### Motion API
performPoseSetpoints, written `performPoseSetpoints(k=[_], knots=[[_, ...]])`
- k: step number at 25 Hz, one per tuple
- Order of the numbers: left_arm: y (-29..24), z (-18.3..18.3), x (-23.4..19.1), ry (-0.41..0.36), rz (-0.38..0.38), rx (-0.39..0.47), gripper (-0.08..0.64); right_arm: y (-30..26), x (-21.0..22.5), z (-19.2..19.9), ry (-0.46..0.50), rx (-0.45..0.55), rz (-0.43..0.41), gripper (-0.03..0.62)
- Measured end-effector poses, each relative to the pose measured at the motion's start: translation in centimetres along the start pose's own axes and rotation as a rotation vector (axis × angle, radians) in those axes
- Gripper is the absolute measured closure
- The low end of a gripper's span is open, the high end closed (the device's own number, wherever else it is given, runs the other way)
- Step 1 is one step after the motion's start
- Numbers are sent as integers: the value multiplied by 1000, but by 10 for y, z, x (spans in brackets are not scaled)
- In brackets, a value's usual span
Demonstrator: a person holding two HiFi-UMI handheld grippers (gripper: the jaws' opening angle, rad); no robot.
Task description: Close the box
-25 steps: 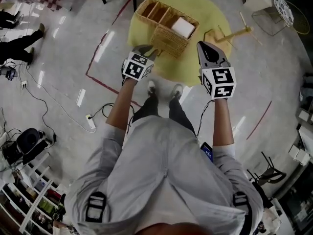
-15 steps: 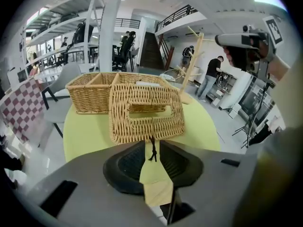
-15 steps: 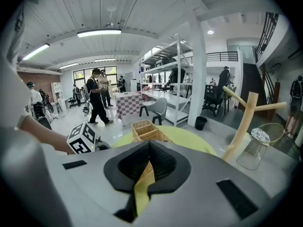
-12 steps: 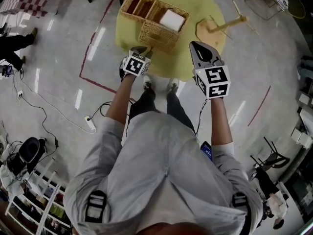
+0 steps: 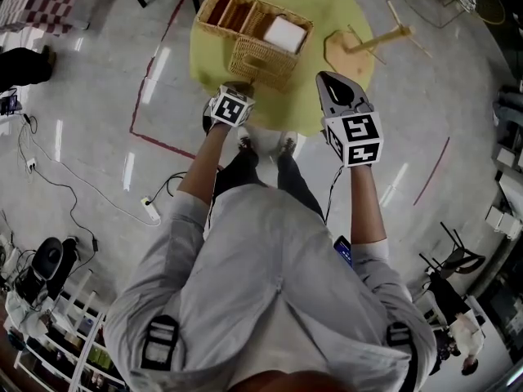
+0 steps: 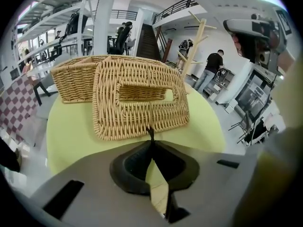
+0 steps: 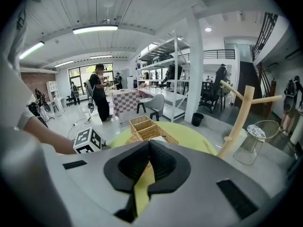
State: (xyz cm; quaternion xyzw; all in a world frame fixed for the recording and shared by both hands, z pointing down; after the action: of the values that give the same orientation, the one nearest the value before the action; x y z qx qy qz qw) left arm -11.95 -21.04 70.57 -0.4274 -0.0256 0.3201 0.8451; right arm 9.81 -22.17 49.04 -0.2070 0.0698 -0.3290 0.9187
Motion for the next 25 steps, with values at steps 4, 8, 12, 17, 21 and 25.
performPoseSetpoints(k=[4, 8, 12, 17, 21, 25], knots=[[12, -8, 2, 3, 0, 33, 517, 2, -1, -6, -5, 8, 18, 569], [26, -20, 6, -43, 10, 82, 518, 5, -3, -17, -17, 30, 44, 569], [50, -37, 10, -59, 26, 109, 518, 10, -5, -31, -16, 58, 70, 569], [77, -58, 16, -80, 62, 167, 518, 15, -6, -46, -9, 90, 112, 569], [101, -83, 17, -108, 89, 243, 518, 17, -10, -55, -4, 109, 143, 569], [120, -116, 20, -164, 94, 320, 518, 21, -14, -64, 5, 133, 170, 569]])
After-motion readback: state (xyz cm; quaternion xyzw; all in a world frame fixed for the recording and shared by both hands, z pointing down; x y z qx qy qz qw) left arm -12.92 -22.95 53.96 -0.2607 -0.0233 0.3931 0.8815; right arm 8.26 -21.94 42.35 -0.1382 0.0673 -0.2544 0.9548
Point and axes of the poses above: the fingertips, and each gripper's own axes: y backward along the fingers, x to its right, z out of its underside, the point moved 9 cm from there along y, backward along the fingers, and after that the axes turned 9 degrees about x, right-handed, at the moved point
